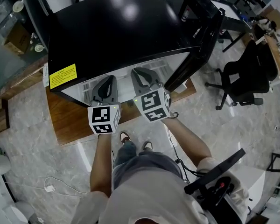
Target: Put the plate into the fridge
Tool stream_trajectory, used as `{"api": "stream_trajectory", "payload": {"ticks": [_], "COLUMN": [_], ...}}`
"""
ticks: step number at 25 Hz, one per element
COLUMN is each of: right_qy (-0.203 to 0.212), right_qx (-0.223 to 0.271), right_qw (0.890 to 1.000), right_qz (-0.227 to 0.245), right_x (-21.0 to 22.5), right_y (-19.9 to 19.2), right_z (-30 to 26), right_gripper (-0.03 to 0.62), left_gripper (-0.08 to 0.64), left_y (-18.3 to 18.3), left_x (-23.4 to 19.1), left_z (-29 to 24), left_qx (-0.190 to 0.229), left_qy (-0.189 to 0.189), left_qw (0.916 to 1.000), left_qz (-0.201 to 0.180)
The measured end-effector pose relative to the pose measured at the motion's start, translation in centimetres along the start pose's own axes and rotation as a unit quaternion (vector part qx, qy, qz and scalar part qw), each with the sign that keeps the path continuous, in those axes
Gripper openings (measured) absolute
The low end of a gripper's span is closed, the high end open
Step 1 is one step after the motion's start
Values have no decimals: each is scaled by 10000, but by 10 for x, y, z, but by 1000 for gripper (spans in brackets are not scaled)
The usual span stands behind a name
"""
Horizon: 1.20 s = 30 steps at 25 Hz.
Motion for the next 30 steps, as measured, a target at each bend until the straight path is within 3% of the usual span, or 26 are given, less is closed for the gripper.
{"api": "stream_trajectory", "payload": {"ticks": [6,12,15,21,26,30], "right_qy": [-131,-3,261,753,799,639], "right_qx": [-31,80,226,666,896,956], "right_qw": [9997,9995,9977,9904,9835,9811], "right_qz": [-199,-302,-589,-944,-1351,-1558], "right_x": [11,14,-5,-48,-64,-71], "right_y": [-2,0,-8,-54,-58,-77], "right_z": [-1,26,76,230,313,359], "right_gripper": [28,28,28,28,21,18], "left_gripper": [18,18,18,18,18,18], "left_y": [6,22,32,36,64,64], "left_x": [7,21,44,157,218,252], "left_z": [-1,13,59,177,238,265], "left_qx": [32,143,370,738,796,624], "left_qy": [-168,-25,68,462,793,737], "left_qw": [9998,9999,9992,9958,9933,9949], "left_qz": [78,-34,134,283,260,283]}}
Point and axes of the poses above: the fingertips, and each gripper's own axes: z backward along the fingers, x to its right, y out of its top, the point moved 6 cm from there along z, backward along the fingers, and after that the axes turned 15 degrees about -z, right-handed, at the moved point
